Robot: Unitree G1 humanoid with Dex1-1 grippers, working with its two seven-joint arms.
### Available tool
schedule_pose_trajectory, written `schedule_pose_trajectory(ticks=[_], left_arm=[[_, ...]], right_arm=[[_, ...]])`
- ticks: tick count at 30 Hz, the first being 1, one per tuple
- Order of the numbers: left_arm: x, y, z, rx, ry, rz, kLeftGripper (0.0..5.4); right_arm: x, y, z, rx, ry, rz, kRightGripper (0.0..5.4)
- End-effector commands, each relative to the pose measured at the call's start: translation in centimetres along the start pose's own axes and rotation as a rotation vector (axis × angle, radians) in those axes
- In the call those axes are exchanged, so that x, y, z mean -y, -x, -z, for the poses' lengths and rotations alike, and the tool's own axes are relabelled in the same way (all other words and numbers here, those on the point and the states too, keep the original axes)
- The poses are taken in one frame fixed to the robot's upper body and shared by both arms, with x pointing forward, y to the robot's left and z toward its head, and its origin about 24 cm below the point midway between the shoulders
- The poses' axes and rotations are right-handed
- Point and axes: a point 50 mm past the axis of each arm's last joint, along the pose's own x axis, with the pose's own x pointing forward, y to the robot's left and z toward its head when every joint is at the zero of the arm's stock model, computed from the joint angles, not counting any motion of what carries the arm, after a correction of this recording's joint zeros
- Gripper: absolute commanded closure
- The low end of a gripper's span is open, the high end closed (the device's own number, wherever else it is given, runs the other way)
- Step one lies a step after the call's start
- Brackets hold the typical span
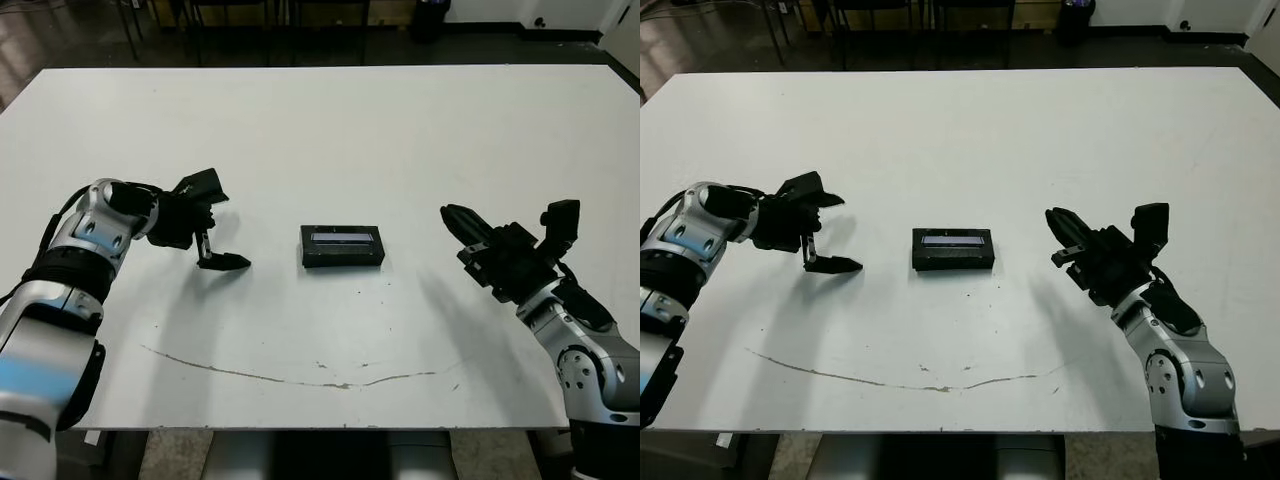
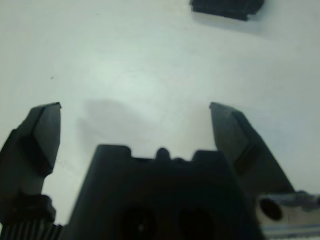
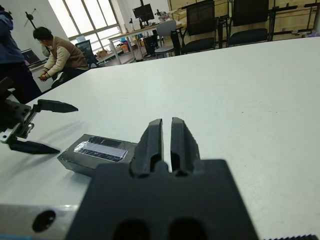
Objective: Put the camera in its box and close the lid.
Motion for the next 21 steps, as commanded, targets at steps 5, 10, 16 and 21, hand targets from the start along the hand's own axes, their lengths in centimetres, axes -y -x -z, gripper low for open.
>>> schedule_pose_trajectory(ticks=[5, 10, 16, 21], left_arm=[[3.1, -0.5, -3.8, 0.416, 0.243, -0.257, 1.32], [6.2, -1.6, -6.9, 0.565, 0.313, -0.225, 2.54], [9.3, -3.3, -9.3, 0.608, 0.331, -0.157, 3.9], [10.7, -4.7, -9.3, 0.518, 0.293, -0.15, 5.0]], right_arm=[[0.4, 0.1, 0.2, -0.011, 0.01, 0.029, 5.4], [0.4, 0.0, 0.1, -0.006, 0.01, 0.028, 5.4], [0.4, 0.0, 0.1, -0.008, 0.019, 0.041, 5.4], [0.3, 0.2, 0.0, -0.015, 0.032, 0.061, 5.4]])
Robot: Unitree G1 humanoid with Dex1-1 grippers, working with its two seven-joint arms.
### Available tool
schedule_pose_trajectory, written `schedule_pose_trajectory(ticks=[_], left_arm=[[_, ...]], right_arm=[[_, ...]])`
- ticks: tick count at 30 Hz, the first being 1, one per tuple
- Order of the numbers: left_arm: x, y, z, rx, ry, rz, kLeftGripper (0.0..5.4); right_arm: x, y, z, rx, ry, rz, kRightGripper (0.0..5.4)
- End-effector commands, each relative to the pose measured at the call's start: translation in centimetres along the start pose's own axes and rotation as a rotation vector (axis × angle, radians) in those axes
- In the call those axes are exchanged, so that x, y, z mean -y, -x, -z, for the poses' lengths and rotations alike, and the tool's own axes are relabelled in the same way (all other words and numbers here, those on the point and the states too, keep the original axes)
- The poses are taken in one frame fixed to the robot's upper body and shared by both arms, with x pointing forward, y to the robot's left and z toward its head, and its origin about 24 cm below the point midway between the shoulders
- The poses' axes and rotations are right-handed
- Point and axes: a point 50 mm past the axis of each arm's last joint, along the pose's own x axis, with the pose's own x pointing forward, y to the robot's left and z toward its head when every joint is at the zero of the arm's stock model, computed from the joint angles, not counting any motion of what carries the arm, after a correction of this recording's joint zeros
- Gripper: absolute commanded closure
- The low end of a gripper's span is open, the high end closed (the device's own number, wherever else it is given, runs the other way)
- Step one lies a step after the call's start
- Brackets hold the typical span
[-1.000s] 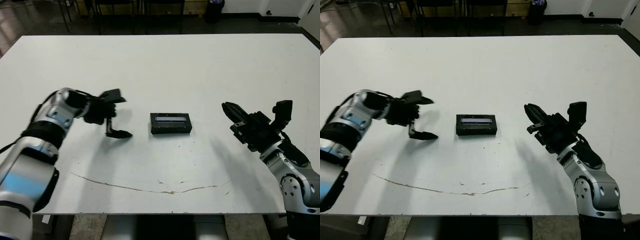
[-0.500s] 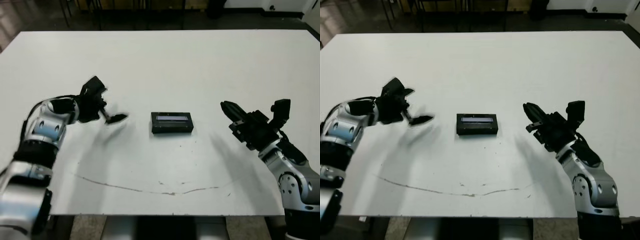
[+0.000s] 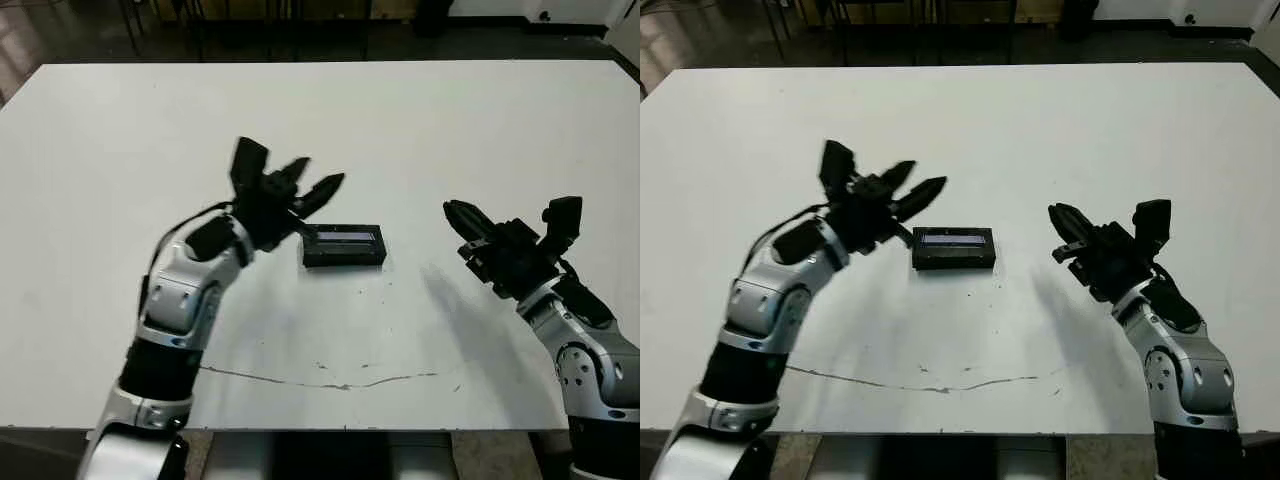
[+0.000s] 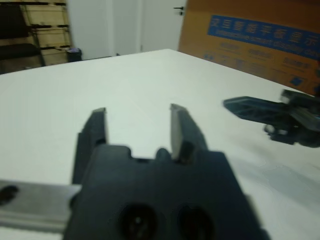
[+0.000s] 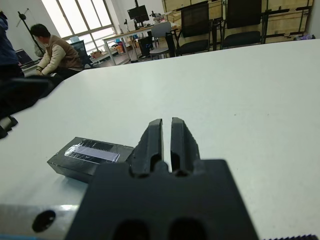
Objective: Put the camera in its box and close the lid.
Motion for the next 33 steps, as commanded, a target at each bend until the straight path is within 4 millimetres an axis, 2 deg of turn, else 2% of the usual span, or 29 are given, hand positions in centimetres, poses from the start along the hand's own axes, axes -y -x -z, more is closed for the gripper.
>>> schedule_pose_trajectory(ticks=[1, 2, 8, 18, 28, 33], left_arm=[[0.6, -0.1, 1.5, -0.101, -0.015, -0.017, 5.21], [0.8, -0.1, 1.8, -0.121, -0.019, -0.013, 5.39], [1.3, 0.1, 4.1, -0.29, -0.051, -0.006, 5.39], [0.5, 1.8, 8.1, -0.53, -0.038, -0.05, 5.39], [0.2, 2.8, 9.1, -0.575, -0.012, -0.052, 5.39], [-0.4, 3.0, 7.9, -0.481, -0.014, -0.086, 5.39]], right_arm=[[0.1, 0.3, 0.3, -0.026, 0.001, 0.032, 5.4], [0.1, 0.4, 0.4, -0.025, -0.006, 0.033, 5.4], [0.0, 0.5, 0.4, -0.021, -0.007, 0.031, 5.4], [0.0, 0.3, 0.4, -0.009, -0.032, 0.008, 5.4], [-0.2, 0.1, 0.4, -0.01, -0.024, -0.001, 5.4], [-0.3, 0.0, 0.3, -0.004, -0.023, 0.002, 5.4]])
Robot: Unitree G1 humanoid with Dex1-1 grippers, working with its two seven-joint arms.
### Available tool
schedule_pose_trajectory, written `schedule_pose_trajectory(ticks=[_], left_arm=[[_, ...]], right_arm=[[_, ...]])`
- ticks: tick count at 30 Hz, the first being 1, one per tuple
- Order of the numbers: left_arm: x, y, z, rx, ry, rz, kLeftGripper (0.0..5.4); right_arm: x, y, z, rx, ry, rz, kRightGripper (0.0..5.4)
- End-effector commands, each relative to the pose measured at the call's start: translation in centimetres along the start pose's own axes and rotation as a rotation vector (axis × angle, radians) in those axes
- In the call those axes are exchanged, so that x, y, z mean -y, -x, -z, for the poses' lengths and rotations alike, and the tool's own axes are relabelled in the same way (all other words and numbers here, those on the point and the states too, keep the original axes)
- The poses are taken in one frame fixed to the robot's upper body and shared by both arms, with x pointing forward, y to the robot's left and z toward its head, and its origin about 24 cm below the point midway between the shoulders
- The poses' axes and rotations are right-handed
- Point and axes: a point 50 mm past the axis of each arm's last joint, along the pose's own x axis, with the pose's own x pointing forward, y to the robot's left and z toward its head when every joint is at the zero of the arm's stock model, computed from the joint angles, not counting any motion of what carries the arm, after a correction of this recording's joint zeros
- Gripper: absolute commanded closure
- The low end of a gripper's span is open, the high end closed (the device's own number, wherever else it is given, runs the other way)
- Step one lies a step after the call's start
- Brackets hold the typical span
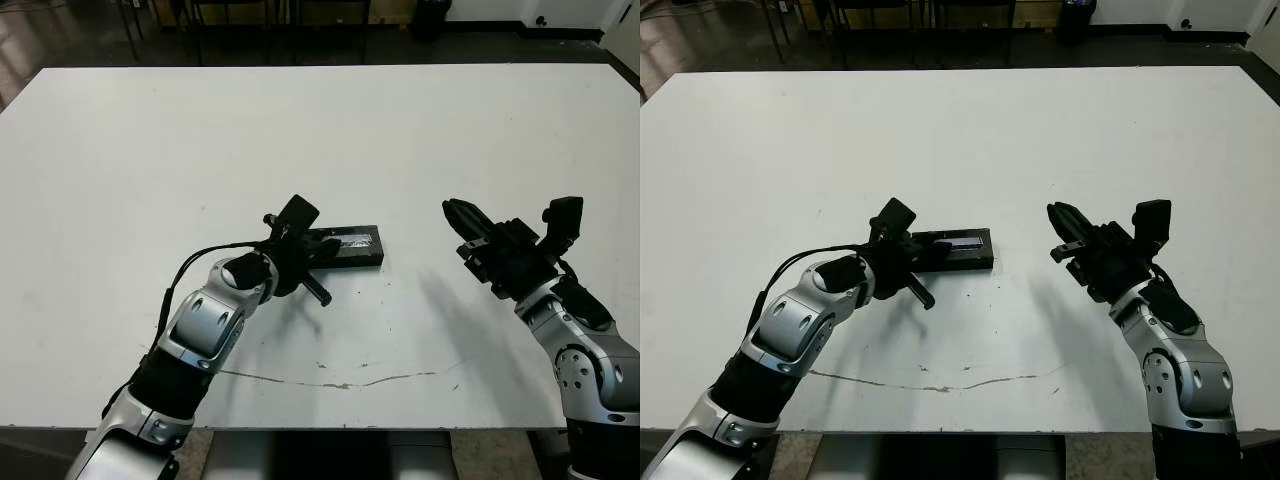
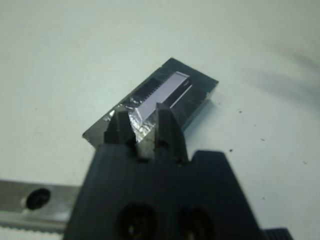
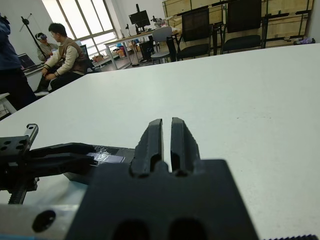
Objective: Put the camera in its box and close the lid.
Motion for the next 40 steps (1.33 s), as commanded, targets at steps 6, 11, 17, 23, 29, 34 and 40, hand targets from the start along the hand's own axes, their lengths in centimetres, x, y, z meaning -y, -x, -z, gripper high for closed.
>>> schedule_pose_trajectory(ticks=[6, 11, 17, 23, 29, 34, 40], left_arm=[[-2.5, 1.6, 1.0, 0.072, 0.074, -0.115, 5.39], [-4.7, 2.8, 0.5, 0.187, 0.023, -0.222, 5.39], [-7.3, 5.2, 2.1, 0.335, 0.057, -0.38, 5.39], [-9.3, 8.3, 2.3, 0.49, -0.028, -0.531, 5.39], [-10.6, 10.0, 3.3, 0.534, -0.04, -0.652, 5.39], [-10.6, 10.0, 4.3, 0.564, 0.037, -0.721, 5.39], [-10.0, 9.0, 3.6, 0.593, 0.079, -0.728, 5.39]], right_arm=[[-0.3, -0.6, 0.1, 0.007, 0.012, 0.006, 5.4], [-0.9, -1.1, -0.2, 0.041, 0.034, 0.04, 5.4], [-1.7, -1.5, -0.5, 0.067, 0.146, 0.154, 5.4], [-2.2, -2.2, -0.2, 0.107, 0.26, 0.235, 5.4], [-2.0, -2.7, 0.7, 0.153, 0.372, 0.331, 5.4], [-1.9, -2.6, 1.6, 0.169, 0.391, 0.352, 5.4], [-1.9, -2.7, 2.0, 0.169, 0.389, 0.352, 5.4]])
